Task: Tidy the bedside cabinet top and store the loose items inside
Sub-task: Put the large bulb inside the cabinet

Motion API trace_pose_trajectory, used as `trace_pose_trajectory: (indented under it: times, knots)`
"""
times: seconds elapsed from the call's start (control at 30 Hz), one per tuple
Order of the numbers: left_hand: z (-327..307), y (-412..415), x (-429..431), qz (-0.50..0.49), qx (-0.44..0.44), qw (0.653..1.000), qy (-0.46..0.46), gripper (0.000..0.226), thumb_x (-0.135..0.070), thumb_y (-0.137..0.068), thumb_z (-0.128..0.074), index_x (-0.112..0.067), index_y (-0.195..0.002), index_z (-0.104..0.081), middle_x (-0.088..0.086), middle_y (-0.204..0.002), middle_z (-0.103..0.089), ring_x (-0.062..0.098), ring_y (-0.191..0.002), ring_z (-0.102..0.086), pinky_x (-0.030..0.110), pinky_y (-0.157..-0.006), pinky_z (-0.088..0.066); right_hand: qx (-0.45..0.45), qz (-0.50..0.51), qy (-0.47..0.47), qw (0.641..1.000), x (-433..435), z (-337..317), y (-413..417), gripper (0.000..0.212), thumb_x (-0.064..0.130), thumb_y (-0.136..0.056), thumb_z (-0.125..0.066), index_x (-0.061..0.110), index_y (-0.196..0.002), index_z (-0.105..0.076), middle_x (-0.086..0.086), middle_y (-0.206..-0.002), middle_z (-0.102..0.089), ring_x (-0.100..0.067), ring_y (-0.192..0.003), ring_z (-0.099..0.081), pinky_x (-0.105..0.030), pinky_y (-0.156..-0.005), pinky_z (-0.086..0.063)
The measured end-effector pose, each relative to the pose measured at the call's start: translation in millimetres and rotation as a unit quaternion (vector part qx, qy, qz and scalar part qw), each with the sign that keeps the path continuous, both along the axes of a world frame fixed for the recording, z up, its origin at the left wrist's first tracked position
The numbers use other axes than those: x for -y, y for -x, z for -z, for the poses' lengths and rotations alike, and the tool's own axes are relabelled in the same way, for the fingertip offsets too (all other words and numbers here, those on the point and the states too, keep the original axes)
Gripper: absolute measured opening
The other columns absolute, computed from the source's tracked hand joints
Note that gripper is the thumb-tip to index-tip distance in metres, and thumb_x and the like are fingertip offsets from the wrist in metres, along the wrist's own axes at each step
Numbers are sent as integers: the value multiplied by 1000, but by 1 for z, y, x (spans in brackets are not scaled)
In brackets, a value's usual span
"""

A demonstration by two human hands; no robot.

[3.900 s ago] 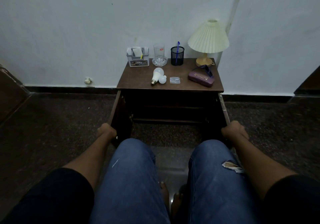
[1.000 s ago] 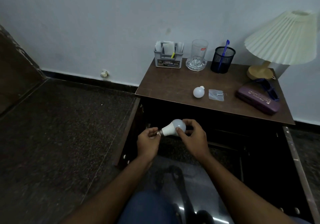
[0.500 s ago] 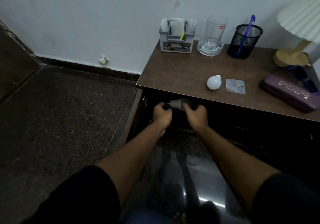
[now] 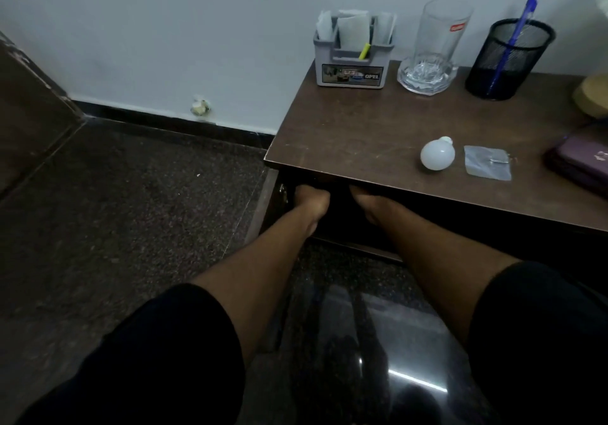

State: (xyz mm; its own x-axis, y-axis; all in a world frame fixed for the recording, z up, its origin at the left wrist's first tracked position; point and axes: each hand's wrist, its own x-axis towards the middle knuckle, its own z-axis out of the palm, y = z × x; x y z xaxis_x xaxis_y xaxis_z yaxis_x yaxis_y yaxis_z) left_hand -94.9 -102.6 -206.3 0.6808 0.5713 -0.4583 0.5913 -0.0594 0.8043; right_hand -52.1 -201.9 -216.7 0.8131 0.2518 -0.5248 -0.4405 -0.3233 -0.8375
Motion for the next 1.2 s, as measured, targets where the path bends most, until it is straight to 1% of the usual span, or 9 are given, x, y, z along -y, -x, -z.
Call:
trace_pose_trajectory:
  times: [0.1,0.33,0.47,0.6,0.73,0.8,0.97,1.07,1.2]
  knots:
    - [3,-2,-3,-3,-7,1000,-2,39,-15,-96,-58,3,-130,-60,18,-130,-65,32,-123,-61,34,-99,-50,21,4,14,1000,-7,-2,-4,48,25,-109,-40,9,-153,-37,-11,-162,-33,-29,-148,-33,-38,-123,-24]
    - [6,5,1,-21,3,1000,0,40,-13,-91,-58,2,-128,-60,20,-126,-66,35,-118,-63,29,-82,-46,31,-22,-14,999,-6,-8,1,45,29,-107,-43,9,-148,-47,-14,-154,-46,-30,-140,-45,-43,-120,-34]
    - [6,13,5,-10,3,1000,1,41,-17,-89,-63,0,-127,-60,20,-124,-67,34,-115,-64,31,-84,-50,-52,-42,-86,994,1,-13,14,38,25,-105,-48,5,-136,-59,-21,-124,-66,-20,-97,-71,-31,-93,-57]
    - [1,24,7,-4,9,1000,9,42,-21,-87,-66,-2,-125,-61,19,-121,-69,33,-111,-66,33,-85,-53,-28,13,-74,997,6,-21,26,39,32,-101,-56,9,-131,-65,-14,-133,-65,-30,-122,-62,-44,-110,-47]
    - [-6,33,12,3,9,1000,4,42,-21,-88,-66,-4,-126,-63,18,-121,-70,32,-111,-67,33,-83,-54,-39,61,-53,996,14,-30,36,11,28,-93,-66,20,-91,-72,0,-97,-72,-16,-88,-67,-29,-80,-53]
    - [-10,39,15,11,8,1000,6,40,-19,-89,-65,-6,-126,-64,16,-121,-70,31,-111,-67,30,-80,-51,-50,75,-61,994,20,-32,41,10,27,-90,-68,18,-86,-72,0,-87,-72,-14,-79,-68,-27,-70,-54]
    - [-21,57,24,35,13,998,43,51,-8,-92,-61,-3,-141,-51,16,-135,-63,29,-123,-62,41,-106,-49,2,76,-61,995,34,-42,57,22,19,-94,-66,8,-112,-71,-11,-107,-74,-25,-99,-71,-39,-92,-57]
    - [-27,70,29,50,0,998,37,56,-10,-93,-61,-4,-147,-46,14,-140,-60,27,-127,-59,39,-110,-47,39,53,-62,996,42,-46,70,23,11,-95,-65,7,-118,-69,-9,-109,-73,-24,-104,-68,-36,-91,-55]
    - [-41,87,39,59,-4,998,26,53,-12,-94,-61,-5,-145,-49,12,-136,-63,26,-124,-60,34,-107,-47,63,23,-6,998,60,-59,84,38,15,-96,-66,5,-132,-61,-7,-123,-65,-23,-117,-62,-42,-107,-50]
